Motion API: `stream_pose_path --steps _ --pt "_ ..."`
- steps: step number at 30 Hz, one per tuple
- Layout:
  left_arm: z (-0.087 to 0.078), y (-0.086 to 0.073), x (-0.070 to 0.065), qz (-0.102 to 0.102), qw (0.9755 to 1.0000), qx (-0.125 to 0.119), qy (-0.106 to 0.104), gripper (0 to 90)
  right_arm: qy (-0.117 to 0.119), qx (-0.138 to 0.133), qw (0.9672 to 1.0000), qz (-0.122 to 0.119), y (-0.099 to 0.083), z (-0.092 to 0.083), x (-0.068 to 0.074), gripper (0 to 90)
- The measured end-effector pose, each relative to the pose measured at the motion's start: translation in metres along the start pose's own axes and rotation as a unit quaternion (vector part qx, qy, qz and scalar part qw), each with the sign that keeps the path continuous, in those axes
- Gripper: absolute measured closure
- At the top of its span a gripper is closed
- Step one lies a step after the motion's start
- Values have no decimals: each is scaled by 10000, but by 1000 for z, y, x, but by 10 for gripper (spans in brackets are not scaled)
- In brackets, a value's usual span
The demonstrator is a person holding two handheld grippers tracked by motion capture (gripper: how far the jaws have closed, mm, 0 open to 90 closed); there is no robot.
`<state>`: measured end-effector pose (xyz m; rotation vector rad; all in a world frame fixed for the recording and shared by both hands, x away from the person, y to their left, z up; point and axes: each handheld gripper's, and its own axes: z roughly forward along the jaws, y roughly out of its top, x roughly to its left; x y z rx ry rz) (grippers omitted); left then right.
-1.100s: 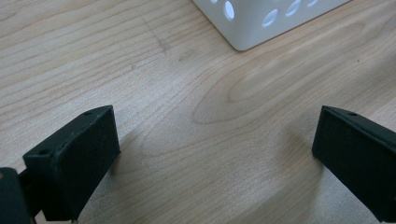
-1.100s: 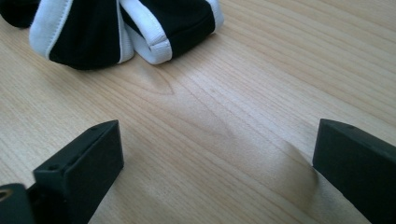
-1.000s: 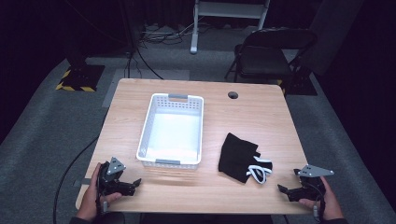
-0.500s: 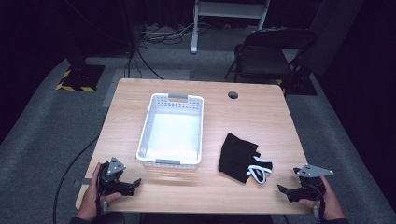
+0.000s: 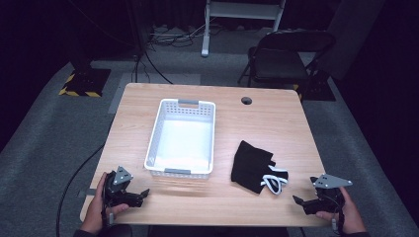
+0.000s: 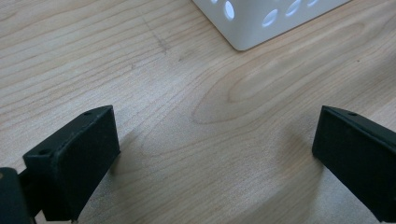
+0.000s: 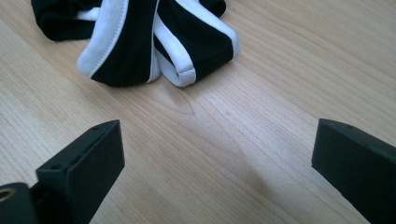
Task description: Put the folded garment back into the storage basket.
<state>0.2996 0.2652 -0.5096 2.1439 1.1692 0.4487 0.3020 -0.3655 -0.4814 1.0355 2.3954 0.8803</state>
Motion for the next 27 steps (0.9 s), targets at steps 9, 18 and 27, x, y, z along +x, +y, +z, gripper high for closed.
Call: stream_pose_path --steps 9,18,27 --pt "0 0 0 -3 10000 5 5 6 -5 -41 10000 -59 5 -3 3 30" --pt "0 0 0 -1 10000 2 4 6 32 -53 9999 -96 9 -3 4 30" --pt "0 0 0 1 10000 1 1 6 52 -62 9999 -127 12 -3 5 30"
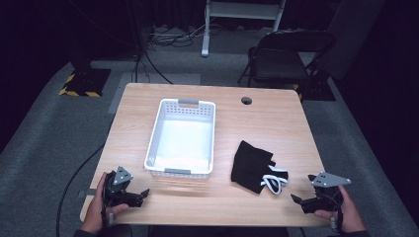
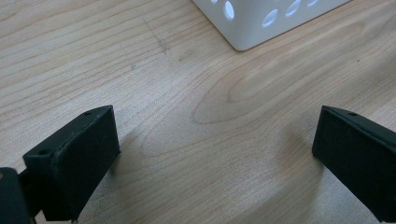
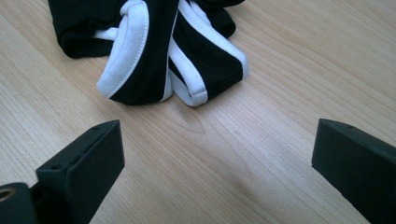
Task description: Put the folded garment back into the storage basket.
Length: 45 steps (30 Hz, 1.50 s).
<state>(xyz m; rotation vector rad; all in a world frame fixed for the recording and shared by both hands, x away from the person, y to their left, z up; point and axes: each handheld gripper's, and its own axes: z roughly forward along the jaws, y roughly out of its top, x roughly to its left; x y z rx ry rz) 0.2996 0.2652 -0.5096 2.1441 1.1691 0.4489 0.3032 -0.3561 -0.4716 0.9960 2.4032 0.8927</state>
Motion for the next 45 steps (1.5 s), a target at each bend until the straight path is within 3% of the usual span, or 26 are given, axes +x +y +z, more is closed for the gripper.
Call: stream_pose_path --steps 30,45 --pt "0 0 0 -3 10000 1 0 6 200 -90 9994 -252 26 13 10 30" --pt "0 0 0 -3 10000 1 0 6 362 -177 9980 -480 48 26 20 30"
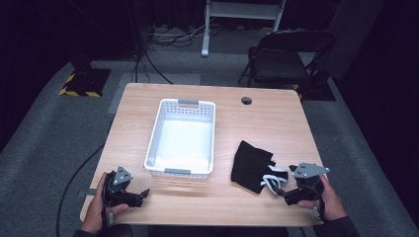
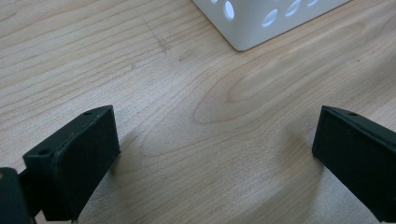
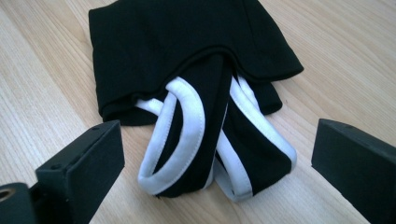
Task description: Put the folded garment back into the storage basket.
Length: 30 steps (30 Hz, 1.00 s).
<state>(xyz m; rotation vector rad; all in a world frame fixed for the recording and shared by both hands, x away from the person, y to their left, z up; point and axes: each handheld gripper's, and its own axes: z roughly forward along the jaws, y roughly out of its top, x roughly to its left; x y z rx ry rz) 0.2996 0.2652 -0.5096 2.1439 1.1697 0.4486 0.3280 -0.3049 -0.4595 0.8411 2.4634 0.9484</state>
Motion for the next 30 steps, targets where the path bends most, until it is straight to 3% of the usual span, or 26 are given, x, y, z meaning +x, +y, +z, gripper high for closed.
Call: stream_pose_path --steps 30 --pt "0 0 0 2 10000 -1 -1 6 136 -65 9998 -143 28 22 5 32"
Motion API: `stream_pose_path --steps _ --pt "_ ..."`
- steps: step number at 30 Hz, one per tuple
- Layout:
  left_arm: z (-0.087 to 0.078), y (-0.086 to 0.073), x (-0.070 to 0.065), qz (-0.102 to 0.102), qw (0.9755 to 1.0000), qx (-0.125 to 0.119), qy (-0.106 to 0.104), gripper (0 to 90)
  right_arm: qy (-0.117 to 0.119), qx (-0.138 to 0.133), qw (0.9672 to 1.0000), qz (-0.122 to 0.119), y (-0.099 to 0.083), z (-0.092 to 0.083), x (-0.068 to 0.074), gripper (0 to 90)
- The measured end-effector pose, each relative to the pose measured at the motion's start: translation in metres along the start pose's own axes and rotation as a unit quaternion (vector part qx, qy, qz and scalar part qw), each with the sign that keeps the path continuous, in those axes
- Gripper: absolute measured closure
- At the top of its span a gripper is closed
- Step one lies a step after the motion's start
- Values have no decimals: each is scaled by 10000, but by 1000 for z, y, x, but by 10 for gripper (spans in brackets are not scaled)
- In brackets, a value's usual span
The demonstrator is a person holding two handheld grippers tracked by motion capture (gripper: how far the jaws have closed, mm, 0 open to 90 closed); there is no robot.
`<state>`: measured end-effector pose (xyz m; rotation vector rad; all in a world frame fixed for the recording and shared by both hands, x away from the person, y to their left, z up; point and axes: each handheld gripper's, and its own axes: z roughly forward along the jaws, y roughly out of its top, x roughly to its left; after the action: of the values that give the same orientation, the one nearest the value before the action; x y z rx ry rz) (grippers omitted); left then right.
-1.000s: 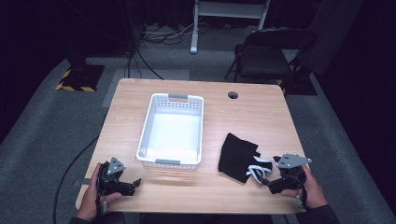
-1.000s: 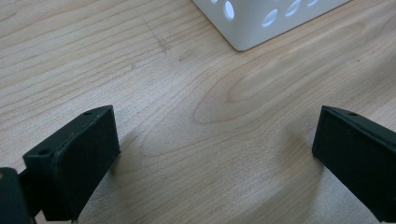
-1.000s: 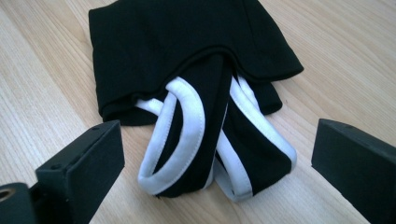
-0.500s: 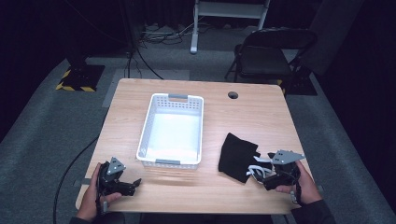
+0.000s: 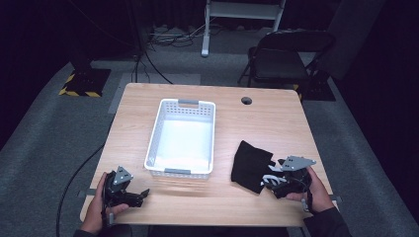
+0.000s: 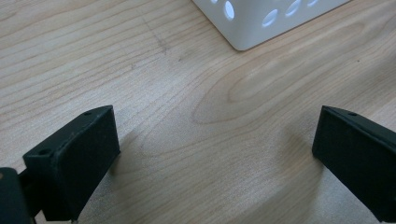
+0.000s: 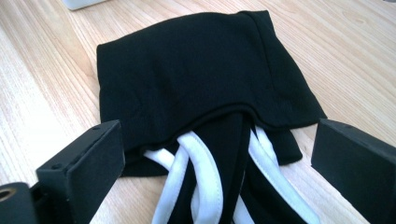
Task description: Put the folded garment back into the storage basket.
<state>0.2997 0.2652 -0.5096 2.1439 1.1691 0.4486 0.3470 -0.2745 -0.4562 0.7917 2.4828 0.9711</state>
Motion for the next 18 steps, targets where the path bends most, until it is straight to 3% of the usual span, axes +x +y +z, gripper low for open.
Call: stream_pose_path --steps 18 --pt "0 0 0 1 10000 0 0 6 101 77 9999 -92 13 17 5 33"
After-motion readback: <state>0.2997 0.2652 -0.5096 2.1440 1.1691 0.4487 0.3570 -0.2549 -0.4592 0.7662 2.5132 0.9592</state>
